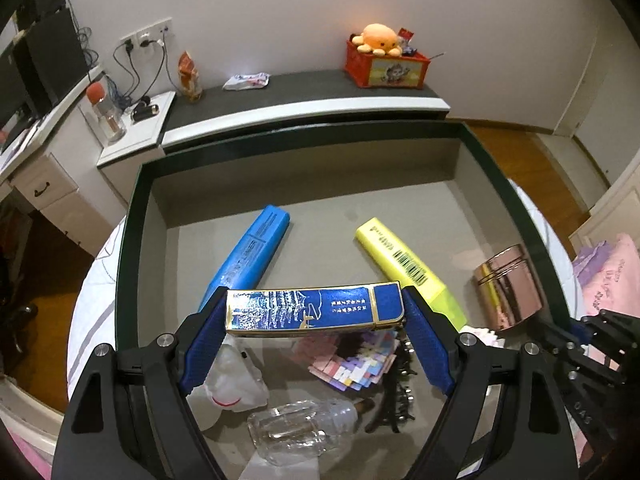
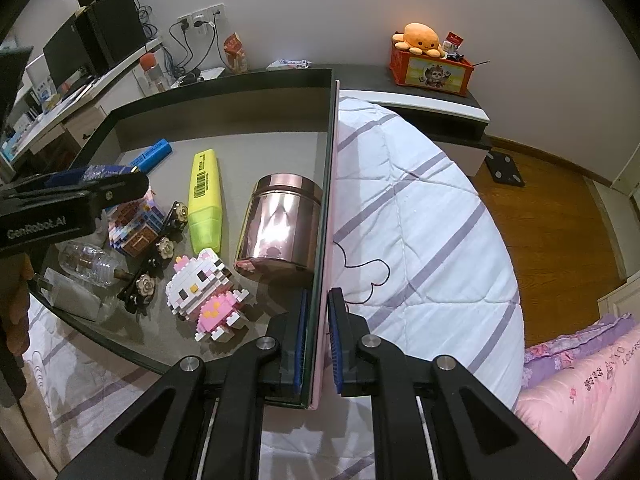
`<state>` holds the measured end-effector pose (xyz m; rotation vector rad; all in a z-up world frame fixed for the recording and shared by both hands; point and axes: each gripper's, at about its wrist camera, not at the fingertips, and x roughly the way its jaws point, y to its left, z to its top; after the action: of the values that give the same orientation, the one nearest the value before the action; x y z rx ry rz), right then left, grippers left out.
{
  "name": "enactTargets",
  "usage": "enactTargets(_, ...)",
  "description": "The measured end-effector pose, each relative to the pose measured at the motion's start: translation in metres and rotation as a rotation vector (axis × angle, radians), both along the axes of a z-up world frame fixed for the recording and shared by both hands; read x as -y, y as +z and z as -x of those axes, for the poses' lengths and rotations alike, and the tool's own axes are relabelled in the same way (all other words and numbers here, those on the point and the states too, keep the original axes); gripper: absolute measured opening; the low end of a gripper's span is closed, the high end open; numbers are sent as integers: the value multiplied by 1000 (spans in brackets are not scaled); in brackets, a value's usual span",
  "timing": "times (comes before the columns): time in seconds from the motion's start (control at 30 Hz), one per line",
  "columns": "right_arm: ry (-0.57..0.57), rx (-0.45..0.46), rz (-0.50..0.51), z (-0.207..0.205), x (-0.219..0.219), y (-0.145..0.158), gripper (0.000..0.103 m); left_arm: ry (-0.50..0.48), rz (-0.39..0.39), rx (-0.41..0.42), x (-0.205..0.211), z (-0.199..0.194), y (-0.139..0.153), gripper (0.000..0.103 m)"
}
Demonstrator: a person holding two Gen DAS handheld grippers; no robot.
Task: Organize rigid objects
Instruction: 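Carry the blue-and-gold tin over the pink box with the left tool, then open the left tool to drop the tin into the box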
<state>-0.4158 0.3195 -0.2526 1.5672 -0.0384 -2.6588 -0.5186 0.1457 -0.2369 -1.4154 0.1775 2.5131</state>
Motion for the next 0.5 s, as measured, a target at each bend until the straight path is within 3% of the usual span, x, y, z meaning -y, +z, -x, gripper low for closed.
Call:
enactTargets(0.3, 2, 4, 2, 1, 0, 1, 13, 8, 17, -9, 6, -7, 1, 90)
enactTargets(0.5, -12, -18, 6, -4, 0, 6, 14, 27, -43, -47, 30, -28, 23, 93)
